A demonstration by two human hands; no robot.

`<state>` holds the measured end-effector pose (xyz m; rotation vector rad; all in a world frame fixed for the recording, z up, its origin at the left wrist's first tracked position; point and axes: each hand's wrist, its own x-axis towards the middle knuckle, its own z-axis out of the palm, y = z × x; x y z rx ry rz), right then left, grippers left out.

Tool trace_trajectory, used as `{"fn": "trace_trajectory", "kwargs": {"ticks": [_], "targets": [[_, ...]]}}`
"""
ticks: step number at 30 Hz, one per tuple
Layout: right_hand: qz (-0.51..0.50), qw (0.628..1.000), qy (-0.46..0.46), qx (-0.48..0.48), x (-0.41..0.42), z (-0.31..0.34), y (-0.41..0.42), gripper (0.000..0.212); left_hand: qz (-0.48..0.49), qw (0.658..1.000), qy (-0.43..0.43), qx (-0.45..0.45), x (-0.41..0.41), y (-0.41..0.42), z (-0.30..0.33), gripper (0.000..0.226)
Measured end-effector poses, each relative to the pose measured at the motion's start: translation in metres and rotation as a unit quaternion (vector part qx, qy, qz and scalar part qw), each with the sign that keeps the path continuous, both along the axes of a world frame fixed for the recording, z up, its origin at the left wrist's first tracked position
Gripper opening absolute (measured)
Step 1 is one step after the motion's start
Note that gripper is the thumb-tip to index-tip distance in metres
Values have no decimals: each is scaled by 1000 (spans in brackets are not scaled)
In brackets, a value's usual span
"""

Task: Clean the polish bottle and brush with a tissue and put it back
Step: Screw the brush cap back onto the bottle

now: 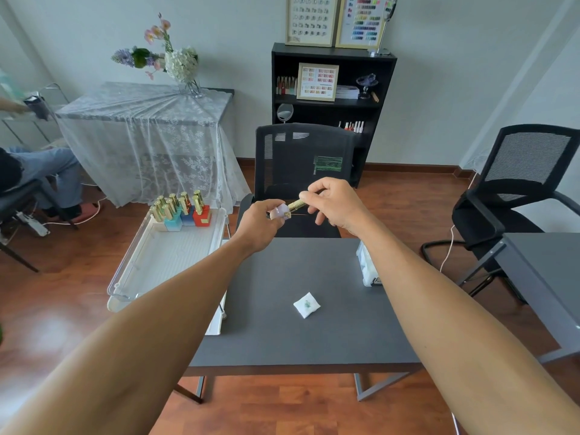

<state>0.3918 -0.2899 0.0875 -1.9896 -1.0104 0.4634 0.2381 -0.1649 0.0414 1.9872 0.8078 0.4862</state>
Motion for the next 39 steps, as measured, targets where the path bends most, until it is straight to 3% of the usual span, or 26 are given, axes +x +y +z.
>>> {"fn": "trace_trajectory", "kwargs": {"ticks": [4,9,15,19,25,30,39], "targets": [[29,999,16,12,1,-1,0,4,4,1000,-2,-4,-1,0,0,30],[-2,999,-23,-29,0,-4,2,35,1,1000,-7,-4,-4,1,-2,22],[46,999,9,-11,2,-3,1,3,-2,1000,-11,4,-5,2,-2,16],[19,998,-31,-51,0,-4,2,38,1,1000,-9,15,-6,1,-3,22],[52,998,-7,-15,2,-4,1,5,2,1000,-3,13,-5,2,-3,23],[26,997,-32,-58,0,-4,1,37,-3,1000,-1,19,-6,1,-1,22],[64,998,-14,-21,2,-2,0,5,-5,1000,-1,22,-6,-1,2,20]]}}
